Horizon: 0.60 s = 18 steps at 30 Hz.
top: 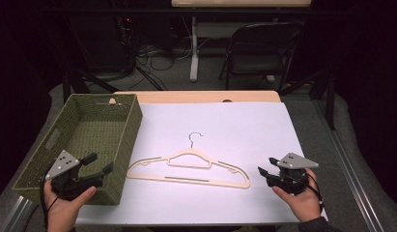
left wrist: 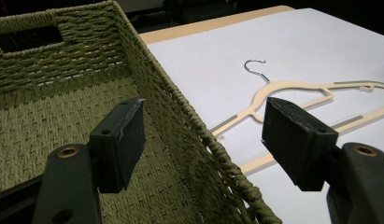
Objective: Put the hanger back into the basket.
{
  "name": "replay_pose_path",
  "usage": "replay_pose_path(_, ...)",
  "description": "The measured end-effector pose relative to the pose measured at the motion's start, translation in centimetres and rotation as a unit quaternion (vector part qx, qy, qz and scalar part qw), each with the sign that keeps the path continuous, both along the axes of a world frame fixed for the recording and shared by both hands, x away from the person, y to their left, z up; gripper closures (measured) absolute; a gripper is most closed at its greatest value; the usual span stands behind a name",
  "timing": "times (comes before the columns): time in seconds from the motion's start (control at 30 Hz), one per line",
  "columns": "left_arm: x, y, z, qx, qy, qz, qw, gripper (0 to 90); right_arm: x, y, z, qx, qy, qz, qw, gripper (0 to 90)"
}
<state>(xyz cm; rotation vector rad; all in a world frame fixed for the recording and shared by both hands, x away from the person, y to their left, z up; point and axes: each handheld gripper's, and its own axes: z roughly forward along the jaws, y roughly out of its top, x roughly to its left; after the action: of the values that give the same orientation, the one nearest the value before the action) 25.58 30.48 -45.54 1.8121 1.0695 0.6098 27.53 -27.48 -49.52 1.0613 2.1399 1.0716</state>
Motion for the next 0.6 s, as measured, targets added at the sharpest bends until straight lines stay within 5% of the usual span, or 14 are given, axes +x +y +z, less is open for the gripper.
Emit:
replay_pose_path(0.23, -0.1, 0.0, 0.3, -0.003, -0.004, 0.001, 1.0000, 29.9, 1.5, 2.4, 3.0, -0.038, 0.015, 0.051, 0.9978, 45.4)
replay_pose_path(0.6, 0.1, -0.1, 0.2, -0.005, -0.001, -0.001, 1.0000, 30.0, 3.8, 5.8, 5.7, -0.065, 0.040, 0.087, 0.9932, 45.8)
